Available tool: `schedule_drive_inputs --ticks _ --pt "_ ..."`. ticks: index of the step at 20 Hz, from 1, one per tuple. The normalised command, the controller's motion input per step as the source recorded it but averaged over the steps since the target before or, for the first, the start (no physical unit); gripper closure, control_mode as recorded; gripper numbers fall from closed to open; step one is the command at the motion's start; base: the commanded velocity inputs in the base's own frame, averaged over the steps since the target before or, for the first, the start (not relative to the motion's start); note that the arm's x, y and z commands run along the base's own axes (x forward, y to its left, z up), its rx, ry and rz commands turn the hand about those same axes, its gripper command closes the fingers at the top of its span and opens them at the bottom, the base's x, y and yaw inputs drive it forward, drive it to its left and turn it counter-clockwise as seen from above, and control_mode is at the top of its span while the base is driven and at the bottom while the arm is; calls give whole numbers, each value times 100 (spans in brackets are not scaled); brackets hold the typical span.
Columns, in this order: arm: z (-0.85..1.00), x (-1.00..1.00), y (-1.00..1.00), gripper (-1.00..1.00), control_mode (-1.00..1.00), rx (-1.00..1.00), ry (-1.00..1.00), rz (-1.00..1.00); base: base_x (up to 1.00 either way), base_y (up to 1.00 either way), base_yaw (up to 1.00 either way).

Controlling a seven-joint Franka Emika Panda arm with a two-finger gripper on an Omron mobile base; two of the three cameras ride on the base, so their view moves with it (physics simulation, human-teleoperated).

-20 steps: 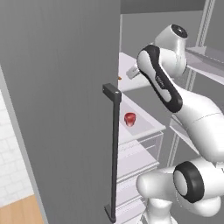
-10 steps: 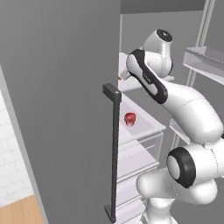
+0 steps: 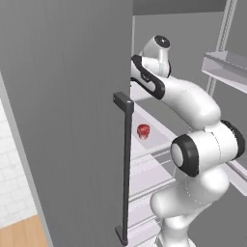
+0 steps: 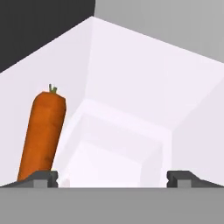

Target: Place one carrot and one steak in each tupperware on the nearby counter, to pack two identical lunches.

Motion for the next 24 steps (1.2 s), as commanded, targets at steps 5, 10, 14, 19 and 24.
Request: schedule_drive_inputs --ticks 5,10,14,19,24 --pt "-5 22 22 -100 -100 0 4 0 0 0 0" --pt "5 -53 -2 -100 -100 0 -6 2 0 0 0" --pt "-10 0 15 -100 -100 0 0 0 0 0 0" --pt "-25 35 31 -100 -100 0 1 0 0 0 0" --pt "-23 25 9 -100 -100 0 6 3 0 0 0"
